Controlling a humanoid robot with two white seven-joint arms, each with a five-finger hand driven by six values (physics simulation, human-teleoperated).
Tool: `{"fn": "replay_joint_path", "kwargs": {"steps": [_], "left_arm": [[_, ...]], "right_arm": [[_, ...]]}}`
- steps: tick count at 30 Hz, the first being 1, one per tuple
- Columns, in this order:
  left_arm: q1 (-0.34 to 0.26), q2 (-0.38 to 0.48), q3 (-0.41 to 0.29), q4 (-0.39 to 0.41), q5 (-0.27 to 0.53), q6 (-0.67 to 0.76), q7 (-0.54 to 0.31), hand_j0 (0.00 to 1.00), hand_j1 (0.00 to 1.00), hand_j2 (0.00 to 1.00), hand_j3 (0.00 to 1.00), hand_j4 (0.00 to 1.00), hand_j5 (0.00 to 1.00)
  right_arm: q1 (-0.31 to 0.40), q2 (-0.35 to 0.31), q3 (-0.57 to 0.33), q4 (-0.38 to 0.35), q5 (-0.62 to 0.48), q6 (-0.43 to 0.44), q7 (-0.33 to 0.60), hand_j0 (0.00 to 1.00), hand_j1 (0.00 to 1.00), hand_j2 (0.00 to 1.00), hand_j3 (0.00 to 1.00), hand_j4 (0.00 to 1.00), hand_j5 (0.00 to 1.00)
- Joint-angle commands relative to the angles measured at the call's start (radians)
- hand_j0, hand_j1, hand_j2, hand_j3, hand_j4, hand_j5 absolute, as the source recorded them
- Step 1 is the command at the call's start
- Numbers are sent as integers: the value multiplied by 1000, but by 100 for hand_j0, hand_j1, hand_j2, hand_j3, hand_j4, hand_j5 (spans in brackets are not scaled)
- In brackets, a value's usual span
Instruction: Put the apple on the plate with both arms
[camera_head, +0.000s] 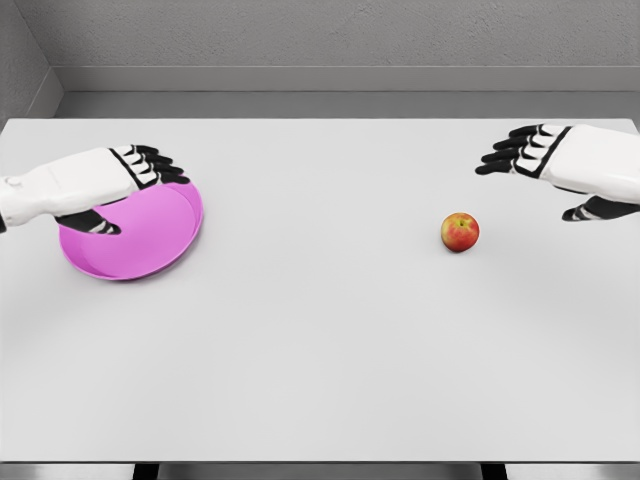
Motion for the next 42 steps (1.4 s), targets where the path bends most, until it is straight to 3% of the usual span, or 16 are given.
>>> {"fn": "replay_joint_path", "kwargs": {"steps": [1,8,10,12,14,16,18,21,22,27,35,42], "left_arm": [[0,-2,11,-2,6,1,-30,100,100,100,100,100,100],[-2,-2,13,0,6,1,-30,100,100,100,100,100,100],[-2,-2,13,0,6,1,-32,100,100,100,100,100,100],[-2,-2,13,0,6,1,-30,100,100,100,100,100,100],[-2,-2,13,0,6,1,-30,100,100,100,100,100,100],[-2,-2,13,0,6,1,-30,100,100,100,100,100,100],[-2,-2,13,0,5,1,-32,100,100,100,100,100,100],[-2,-2,13,0,6,1,-30,100,100,100,100,100,100],[-2,-2,13,0,5,1,-30,100,100,100,100,100,100],[-2,-2,13,0,6,1,-32,100,100,100,100,100,100],[-2,-2,13,0,5,1,-32,100,100,100,100,100,100],[-3,-18,4,3,5,1,-44,100,100,100,100,100,100]], "right_arm": [[0,0,-2,-3,-5,1,0,100,100,100,100,100,100],[-15,-2,0,-5,-4,-38,-1,100,100,100,100,100,100],[-14,-5,0,0,-13,-38,35,100,100,100,100,100,100],[-15,-3,18,5,-243,-22,171,100,100,100,100,100,100],[-18,4,18,6,-335,82,171,100,100,100,100,100,100],[-28,29,21,35,-332,154,171,100,100,100,100,100,100],[-58,101,44,95,-329,189,171,100,100,100,100,100,100],[-129,222,116,230,-280,189,171,100,100,100,100,100,100],[-143,245,133,245,-252,189,171,100,100,100,100,100,100],[-149,296,146,282,-173,189,171,100,100,100,100,100,100],[-147,288,210,285,-124,188,171,100,100,100,100,100,100],[-147,326,248,328,-105,188,171,100,100,100,100,100,100]]}}
